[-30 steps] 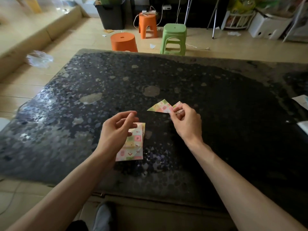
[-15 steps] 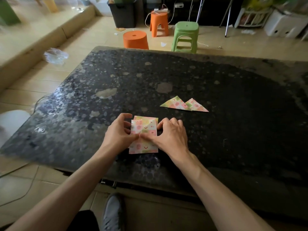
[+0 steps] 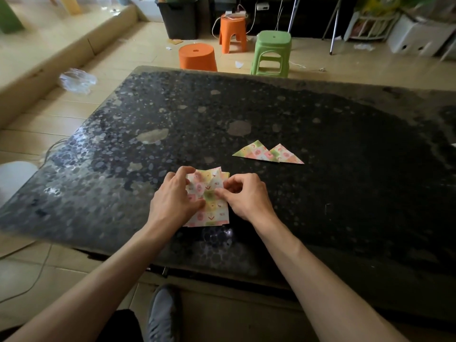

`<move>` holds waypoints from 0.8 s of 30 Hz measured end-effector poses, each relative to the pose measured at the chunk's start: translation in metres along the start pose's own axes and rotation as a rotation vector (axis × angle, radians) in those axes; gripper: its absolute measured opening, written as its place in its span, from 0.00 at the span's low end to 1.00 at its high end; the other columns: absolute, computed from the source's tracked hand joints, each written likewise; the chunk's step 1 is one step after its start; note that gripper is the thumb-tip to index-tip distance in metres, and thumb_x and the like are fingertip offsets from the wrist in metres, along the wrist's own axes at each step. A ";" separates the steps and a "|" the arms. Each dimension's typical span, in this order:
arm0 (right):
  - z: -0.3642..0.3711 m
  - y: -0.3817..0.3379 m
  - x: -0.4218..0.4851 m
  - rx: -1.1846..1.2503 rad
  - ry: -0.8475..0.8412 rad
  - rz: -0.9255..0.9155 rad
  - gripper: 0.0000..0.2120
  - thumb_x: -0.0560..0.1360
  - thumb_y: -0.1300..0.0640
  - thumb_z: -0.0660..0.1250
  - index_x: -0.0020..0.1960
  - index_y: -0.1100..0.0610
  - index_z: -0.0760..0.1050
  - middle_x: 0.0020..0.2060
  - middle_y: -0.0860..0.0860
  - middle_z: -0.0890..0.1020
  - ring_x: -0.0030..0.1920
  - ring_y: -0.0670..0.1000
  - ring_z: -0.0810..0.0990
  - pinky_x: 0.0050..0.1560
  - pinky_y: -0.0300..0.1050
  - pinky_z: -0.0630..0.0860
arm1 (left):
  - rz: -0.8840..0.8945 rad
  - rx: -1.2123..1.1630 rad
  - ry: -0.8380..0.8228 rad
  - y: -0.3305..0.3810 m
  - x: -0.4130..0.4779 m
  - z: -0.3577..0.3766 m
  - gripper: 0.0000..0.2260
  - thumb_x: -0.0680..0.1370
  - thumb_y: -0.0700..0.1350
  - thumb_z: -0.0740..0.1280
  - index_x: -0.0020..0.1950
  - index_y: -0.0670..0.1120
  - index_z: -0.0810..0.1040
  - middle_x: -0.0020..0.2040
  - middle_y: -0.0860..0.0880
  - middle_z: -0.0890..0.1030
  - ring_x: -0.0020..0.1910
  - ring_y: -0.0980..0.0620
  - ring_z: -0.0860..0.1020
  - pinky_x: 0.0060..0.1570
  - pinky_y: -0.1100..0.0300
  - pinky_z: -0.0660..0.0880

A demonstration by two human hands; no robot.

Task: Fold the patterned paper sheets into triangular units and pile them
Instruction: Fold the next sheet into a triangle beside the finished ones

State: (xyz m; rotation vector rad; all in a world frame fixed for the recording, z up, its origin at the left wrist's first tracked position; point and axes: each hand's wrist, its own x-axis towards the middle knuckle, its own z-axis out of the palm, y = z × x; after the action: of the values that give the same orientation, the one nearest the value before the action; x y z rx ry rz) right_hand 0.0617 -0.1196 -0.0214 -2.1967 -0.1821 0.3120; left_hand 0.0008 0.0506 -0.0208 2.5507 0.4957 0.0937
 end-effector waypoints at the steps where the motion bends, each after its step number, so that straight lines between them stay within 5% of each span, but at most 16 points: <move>1: 0.000 0.001 0.001 -0.005 -0.002 0.005 0.11 0.73 0.47 0.79 0.52 0.51 0.86 0.47 0.45 0.87 0.48 0.45 0.85 0.55 0.49 0.83 | -0.001 0.008 -0.001 0.000 0.000 0.000 0.34 0.70 0.53 0.80 0.72 0.58 0.69 0.60 0.52 0.75 0.53 0.51 0.80 0.53 0.47 0.79; 7: -0.002 0.004 -0.003 0.010 0.036 -0.010 0.11 0.74 0.49 0.79 0.54 0.51 0.87 0.47 0.45 0.88 0.48 0.42 0.85 0.54 0.43 0.82 | -0.003 0.015 0.001 -0.002 0.002 0.001 0.34 0.70 0.54 0.80 0.72 0.57 0.69 0.62 0.51 0.75 0.56 0.50 0.79 0.54 0.46 0.80; 14: -0.033 0.007 -0.011 0.350 -0.093 0.118 0.08 0.78 0.57 0.75 0.55 0.59 0.82 0.44 0.53 0.88 0.32 0.44 0.83 0.36 0.37 0.79 | 0.067 -0.139 0.077 0.014 0.003 0.000 0.20 0.78 0.52 0.73 0.69 0.56 0.74 0.62 0.52 0.75 0.54 0.55 0.78 0.56 0.48 0.78; 20: -0.082 0.024 -0.032 0.446 0.008 0.213 0.19 0.76 0.58 0.77 0.61 0.47 0.74 0.42 0.53 0.88 0.35 0.48 0.84 0.46 0.51 0.85 | 0.329 -0.244 0.032 0.049 -0.004 0.006 0.23 0.79 0.35 0.67 0.67 0.58 0.76 0.63 0.54 0.74 0.58 0.58 0.77 0.58 0.50 0.78; 24: -0.111 0.040 -0.047 0.517 0.051 0.271 0.08 0.77 0.58 0.75 0.54 0.49 0.83 0.40 0.49 0.88 0.33 0.43 0.83 0.32 0.36 0.77 | 0.689 0.106 -0.076 0.063 -0.012 0.017 0.30 0.72 0.38 0.75 0.69 0.63 0.76 0.70 0.57 0.71 0.73 0.51 0.66 0.67 0.47 0.68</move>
State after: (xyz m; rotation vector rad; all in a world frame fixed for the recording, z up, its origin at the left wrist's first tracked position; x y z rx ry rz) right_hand 0.0492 -0.2397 0.0182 -1.7101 0.2080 0.4017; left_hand 0.0129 -0.0123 -0.0026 2.7017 -0.4332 0.2184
